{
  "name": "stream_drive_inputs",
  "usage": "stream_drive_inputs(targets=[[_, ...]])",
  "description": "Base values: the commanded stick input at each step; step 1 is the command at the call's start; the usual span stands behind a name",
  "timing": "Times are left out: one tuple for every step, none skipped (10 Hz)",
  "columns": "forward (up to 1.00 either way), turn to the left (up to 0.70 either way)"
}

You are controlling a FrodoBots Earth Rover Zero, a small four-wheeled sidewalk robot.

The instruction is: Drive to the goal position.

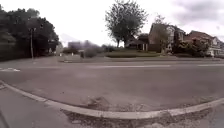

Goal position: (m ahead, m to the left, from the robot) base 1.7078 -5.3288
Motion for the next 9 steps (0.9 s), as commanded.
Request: stream_drive_inputs(targets=[[-1.0,0.4],[-1.0,0.4],[-1.0,0.4],[-1.0,0.4],[-1.0,0.4],[-1.0,0.4],[-1.0,0.4],[-1.0,0.4],[-1.0,0.4]])
